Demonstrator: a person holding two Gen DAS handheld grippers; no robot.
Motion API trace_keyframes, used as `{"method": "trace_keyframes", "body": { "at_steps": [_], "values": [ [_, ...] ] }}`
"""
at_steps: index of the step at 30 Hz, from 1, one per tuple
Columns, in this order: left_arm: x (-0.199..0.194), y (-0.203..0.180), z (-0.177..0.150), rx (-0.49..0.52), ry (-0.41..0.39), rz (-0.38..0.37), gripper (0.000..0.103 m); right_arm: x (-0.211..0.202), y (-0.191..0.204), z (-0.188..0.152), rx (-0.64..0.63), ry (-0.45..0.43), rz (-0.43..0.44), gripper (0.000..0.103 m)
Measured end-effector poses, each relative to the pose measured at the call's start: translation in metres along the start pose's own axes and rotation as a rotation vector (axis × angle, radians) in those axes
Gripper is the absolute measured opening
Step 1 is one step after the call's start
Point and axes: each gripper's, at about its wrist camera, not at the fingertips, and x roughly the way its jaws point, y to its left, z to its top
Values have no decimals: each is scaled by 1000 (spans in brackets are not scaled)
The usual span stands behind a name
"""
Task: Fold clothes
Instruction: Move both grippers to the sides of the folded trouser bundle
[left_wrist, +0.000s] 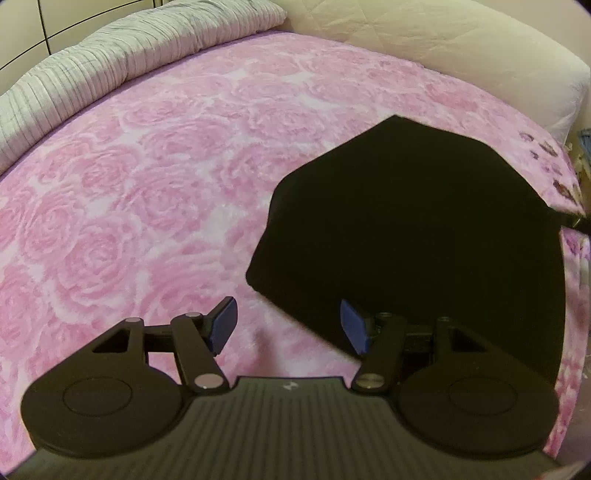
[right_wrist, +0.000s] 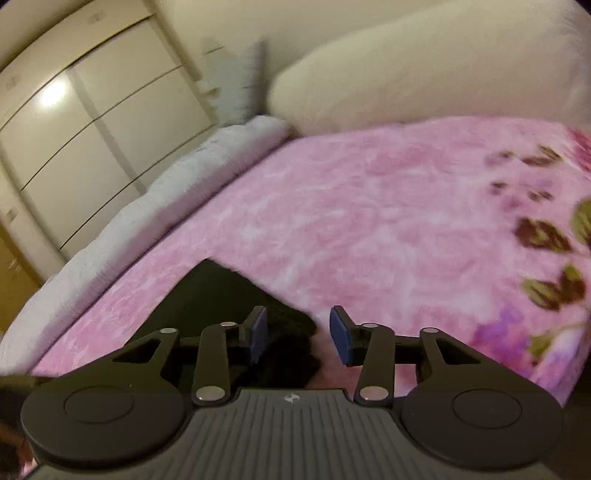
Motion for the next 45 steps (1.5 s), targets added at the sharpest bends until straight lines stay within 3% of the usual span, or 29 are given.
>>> {"method": "trace_keyframes", "body": {
  "at_steps": [3, 5, 11, 13, 16, 20, 28, 33, 39, 45],
  "values": [
    [3, -2, 1, 8, 7, 2, 57, 24, 0, -14, -56, 118, -105, 32],
    [0, -2, 2, 14, 10, 19, 57, 26, -9, -17, 14, 127, -101, 32],
    [-13, -9, 3, 36, 7, 41, 57, -4, 19, -6, -72, 45, -107, 34],
    [-15, -12, 2, 39, 12, 46, 57, 3, 22, -11, -78, 89, -98, 34],
    [-27, -20, -3, 64, 13, 67, 57, 17, 20, -24, -85, 163, -166, 36],
    [-48, -28, -10, 65, 4, 74, 57, -9, 24, -22, -37, 139, -162, 37],
    [-109, -55, -45, 40, -49, 28, 58, -68, 49, -46, -23, 180, -198, 42],
    [-147, -69, -77, 19, -70, 24, 59, -106, 88, -64, -116, 182, -249, 48],
    [-191, -75, -115, -17, -106, -9, 62, -159, 125, -78, -194, 118, -264, 54],
    [-200, -42, -130, -217, -141, -148, 64, -197, 131, -96, -160, 57, -186, 59]
  ]
}}
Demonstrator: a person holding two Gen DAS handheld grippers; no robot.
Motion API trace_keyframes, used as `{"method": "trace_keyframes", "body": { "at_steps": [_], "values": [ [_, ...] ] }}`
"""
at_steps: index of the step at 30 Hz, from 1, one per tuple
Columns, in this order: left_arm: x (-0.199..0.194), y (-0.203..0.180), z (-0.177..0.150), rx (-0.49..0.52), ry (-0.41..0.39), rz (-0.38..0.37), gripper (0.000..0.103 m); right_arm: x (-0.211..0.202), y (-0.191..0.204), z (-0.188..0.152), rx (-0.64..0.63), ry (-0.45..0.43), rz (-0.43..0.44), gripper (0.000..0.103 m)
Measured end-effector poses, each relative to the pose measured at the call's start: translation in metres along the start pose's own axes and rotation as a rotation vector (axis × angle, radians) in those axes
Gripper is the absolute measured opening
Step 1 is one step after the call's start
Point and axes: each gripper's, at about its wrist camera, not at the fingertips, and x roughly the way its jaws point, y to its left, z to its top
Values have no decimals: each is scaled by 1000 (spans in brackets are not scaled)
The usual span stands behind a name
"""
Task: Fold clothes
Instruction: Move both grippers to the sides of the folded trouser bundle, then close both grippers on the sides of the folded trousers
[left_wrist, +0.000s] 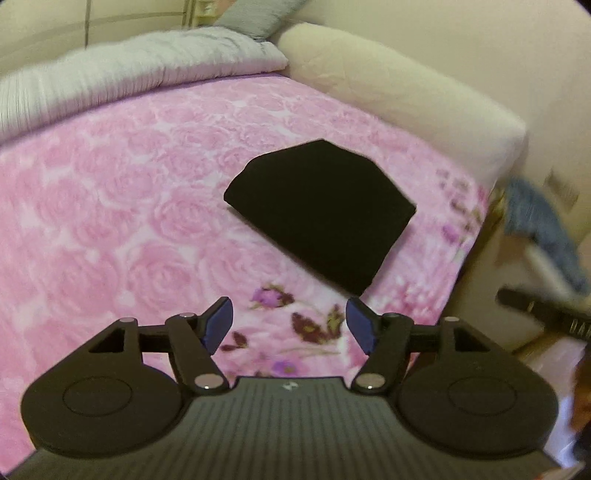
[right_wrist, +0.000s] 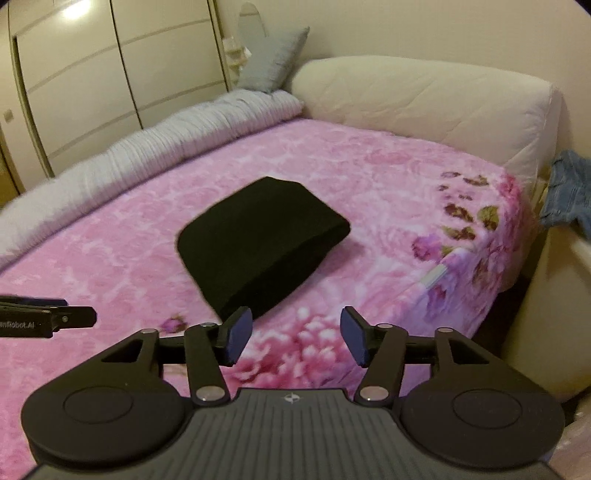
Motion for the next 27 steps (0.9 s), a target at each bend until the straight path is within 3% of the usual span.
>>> {"method": "trace_keyframes", "body": {
  "at_steps": [4, 9, 12, 17, 22, 27],
  "values": [
    [25, 30, 10, -188, -15, -91, 65, 13, -29, -3, 190, -18, 156, 60],
    [90, 66, 23, -443, 18, -218, 65, 69, -70, -7, 494, 15, 343, 60],
    [131, 76, 34, -525, 52, -265, 66, 108, -85, -7, 629, 47, 413, 62],
    [196, 96, 49, -690, 99, -348, 67, 163, -102, 2, 732, 78, 408, 63],
    [244, 108, 61, -772, 129, -349, 69, 213, -112, 18, 765, 121, 325, 72],
    [262, 104, 70, -804, 107, -369, 70, 245, -114, 32, 746, 90, 347, 74]
  ]
}}
